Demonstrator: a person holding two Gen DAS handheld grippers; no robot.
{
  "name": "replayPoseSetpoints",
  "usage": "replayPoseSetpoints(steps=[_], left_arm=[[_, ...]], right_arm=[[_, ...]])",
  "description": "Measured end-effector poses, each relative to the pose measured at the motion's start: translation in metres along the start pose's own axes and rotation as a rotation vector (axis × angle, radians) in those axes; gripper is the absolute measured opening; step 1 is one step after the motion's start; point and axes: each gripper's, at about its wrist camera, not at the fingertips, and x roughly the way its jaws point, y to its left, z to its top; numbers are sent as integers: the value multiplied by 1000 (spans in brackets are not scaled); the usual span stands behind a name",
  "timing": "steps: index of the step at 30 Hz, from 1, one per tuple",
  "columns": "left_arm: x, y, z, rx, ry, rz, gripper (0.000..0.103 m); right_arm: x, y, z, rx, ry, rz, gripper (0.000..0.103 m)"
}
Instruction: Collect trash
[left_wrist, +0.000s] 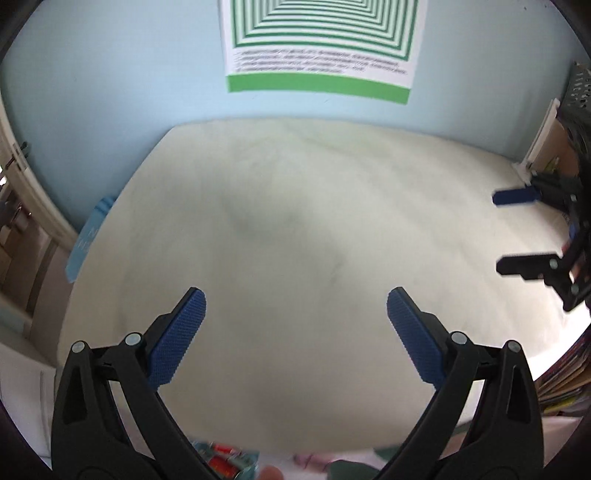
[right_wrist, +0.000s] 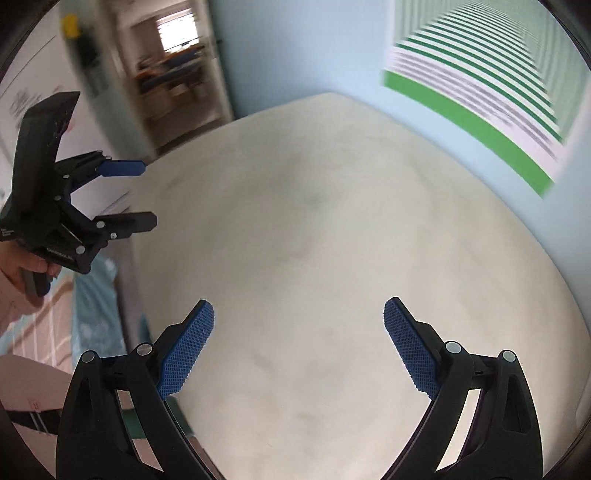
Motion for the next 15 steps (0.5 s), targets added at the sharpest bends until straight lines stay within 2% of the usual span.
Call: replayPoseSetpoints(steps=[3,7,15], left_arm=[[16,-33,26,-17,-30,-12,96],[37,-69,56,17,-7,-64,96],[60,-107,88,108,13,-158,96]], right_arm=[[-16,-35,-22,116,-14,-59,93],[-26,-60,-38,207,-21,-122,93],[-39,-93,-60,434,-49,-206,93]])
